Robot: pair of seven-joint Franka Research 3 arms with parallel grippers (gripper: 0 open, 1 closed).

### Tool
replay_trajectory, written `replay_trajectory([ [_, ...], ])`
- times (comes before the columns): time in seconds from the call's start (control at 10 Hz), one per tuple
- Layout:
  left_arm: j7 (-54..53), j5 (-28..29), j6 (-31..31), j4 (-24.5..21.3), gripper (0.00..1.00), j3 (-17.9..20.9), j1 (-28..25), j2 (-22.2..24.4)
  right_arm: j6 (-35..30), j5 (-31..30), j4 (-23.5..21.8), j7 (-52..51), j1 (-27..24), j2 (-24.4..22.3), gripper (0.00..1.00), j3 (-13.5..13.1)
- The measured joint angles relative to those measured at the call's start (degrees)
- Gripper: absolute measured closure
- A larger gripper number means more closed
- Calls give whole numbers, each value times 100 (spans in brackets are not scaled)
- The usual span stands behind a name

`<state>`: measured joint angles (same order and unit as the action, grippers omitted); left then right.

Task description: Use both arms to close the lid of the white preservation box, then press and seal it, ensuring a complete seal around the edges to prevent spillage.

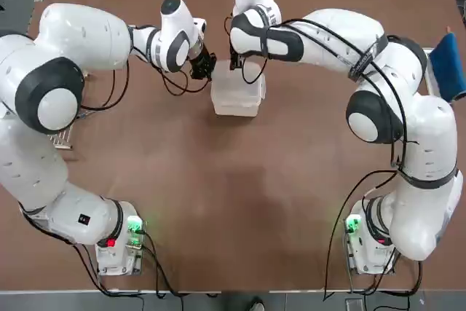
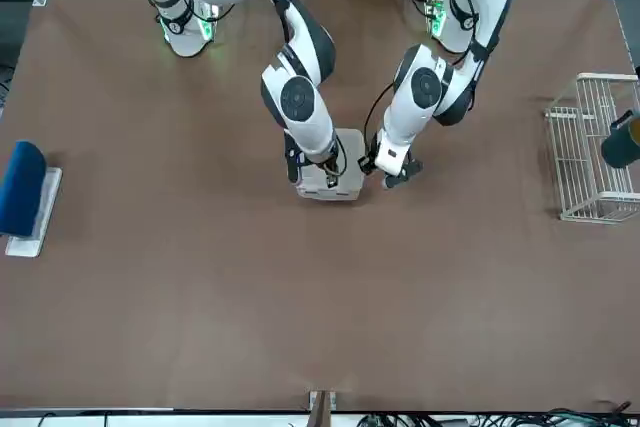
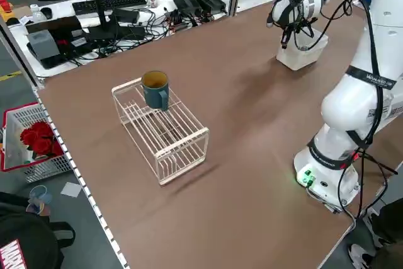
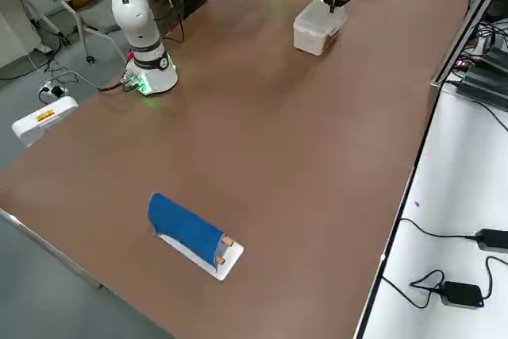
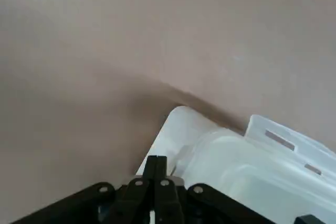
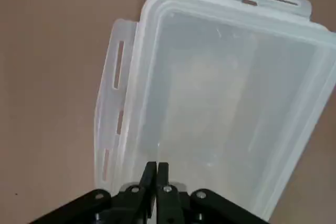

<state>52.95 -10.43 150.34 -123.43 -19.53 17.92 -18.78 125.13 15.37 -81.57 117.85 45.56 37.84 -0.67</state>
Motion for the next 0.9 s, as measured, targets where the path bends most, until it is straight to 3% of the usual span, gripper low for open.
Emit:
replay_trajectory([
  [0.9, 35, 0, 24, 0, 99, 0, 10, -2, -113, -3, 32, -1, -20, 0, 93, -12],
])
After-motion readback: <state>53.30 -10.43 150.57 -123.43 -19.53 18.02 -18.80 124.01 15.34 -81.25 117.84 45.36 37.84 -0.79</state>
